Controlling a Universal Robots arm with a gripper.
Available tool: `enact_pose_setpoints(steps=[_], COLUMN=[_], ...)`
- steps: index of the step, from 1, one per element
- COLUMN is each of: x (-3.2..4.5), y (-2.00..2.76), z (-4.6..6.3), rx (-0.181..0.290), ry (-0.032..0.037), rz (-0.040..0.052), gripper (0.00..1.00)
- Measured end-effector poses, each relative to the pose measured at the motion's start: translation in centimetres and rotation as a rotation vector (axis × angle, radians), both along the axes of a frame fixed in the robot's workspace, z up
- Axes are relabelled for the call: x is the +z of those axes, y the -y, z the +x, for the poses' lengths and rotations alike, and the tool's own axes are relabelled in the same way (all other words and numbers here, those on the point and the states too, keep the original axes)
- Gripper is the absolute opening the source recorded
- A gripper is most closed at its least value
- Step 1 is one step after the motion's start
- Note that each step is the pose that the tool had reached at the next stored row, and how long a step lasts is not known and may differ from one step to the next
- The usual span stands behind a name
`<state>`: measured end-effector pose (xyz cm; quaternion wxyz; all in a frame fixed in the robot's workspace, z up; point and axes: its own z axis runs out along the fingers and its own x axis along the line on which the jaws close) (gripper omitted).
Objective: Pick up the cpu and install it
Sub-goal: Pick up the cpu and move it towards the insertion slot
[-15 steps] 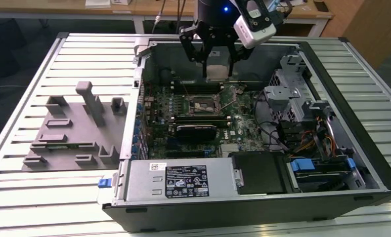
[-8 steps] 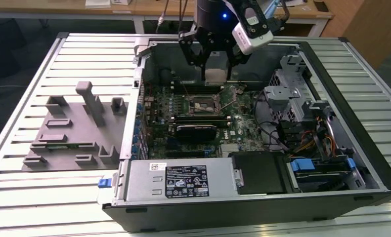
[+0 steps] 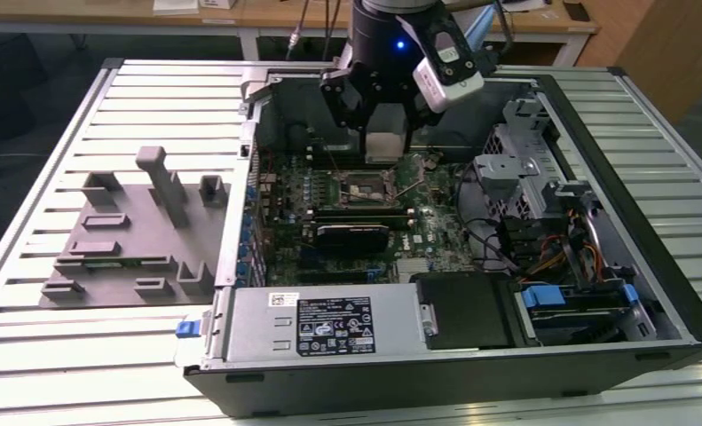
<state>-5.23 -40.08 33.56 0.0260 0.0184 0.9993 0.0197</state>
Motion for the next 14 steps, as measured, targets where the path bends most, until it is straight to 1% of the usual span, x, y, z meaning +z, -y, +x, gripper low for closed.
enact_pose_setpoints(steps=[14], x=[-2.50], y=[-0.92], z=[0.0], rx=[0.000], ry=[-0.0008], rz=[-0.0034], gripper=[0.54])
